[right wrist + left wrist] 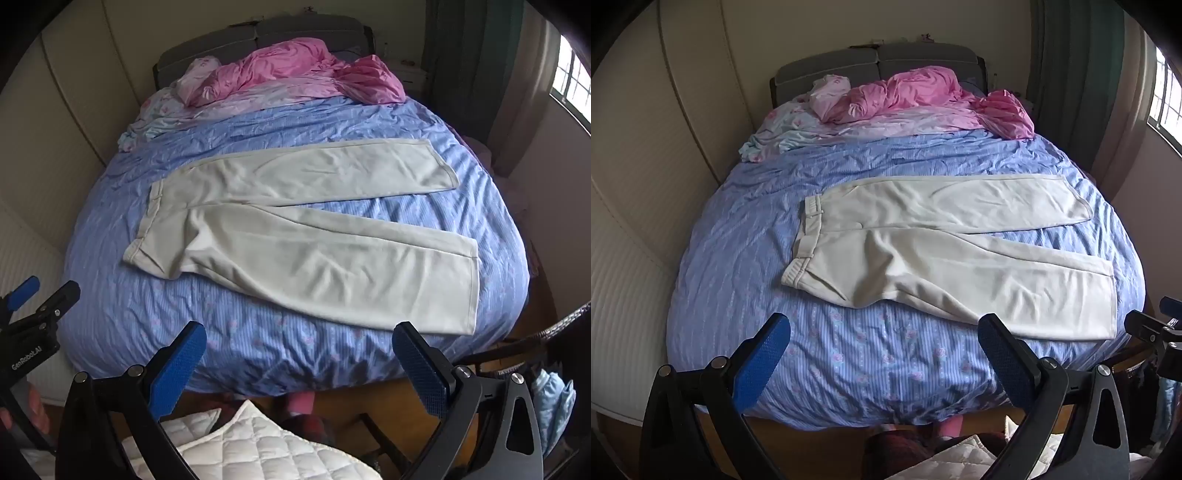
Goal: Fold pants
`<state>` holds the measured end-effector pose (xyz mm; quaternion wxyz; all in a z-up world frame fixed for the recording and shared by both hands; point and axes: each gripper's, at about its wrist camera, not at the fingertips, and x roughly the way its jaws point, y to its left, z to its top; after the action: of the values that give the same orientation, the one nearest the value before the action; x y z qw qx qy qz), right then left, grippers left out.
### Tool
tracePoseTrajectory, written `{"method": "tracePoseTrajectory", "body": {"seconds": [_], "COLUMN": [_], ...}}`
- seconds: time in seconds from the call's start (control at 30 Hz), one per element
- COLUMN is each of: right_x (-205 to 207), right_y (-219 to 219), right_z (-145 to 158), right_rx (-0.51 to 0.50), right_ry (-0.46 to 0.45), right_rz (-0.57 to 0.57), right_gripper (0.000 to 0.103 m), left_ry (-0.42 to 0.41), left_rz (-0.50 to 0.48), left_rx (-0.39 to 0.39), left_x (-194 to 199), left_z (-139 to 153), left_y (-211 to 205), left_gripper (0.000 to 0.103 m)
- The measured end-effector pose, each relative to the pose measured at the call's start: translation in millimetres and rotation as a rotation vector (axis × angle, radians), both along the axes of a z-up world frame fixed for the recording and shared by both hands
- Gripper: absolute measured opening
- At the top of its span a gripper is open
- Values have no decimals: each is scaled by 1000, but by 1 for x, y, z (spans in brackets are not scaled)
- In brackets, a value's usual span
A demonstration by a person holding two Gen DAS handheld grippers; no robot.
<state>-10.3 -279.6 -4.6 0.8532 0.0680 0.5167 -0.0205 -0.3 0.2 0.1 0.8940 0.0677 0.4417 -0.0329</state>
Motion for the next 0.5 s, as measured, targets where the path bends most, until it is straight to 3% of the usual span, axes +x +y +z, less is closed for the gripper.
{"method": "tracePoseTrajectory", "body": {"seconds": [0.27, 0.5], "right_x": [-9, -9], "right_y": [2, -3], "right_z": [-6, -3], "right_rx": [5, 2], "right_ry": [4, 4], "right_rz": [-8, -23], "right_gripper": [102, 102], "left_ry": [19, 4], "left_rz": [-6, -28], "left_rx": [-35, -22], "left_x": [0, 2], "left_z": [-2, 5], "left_y": [6, 2], "left_gripper": [103, 103]}}
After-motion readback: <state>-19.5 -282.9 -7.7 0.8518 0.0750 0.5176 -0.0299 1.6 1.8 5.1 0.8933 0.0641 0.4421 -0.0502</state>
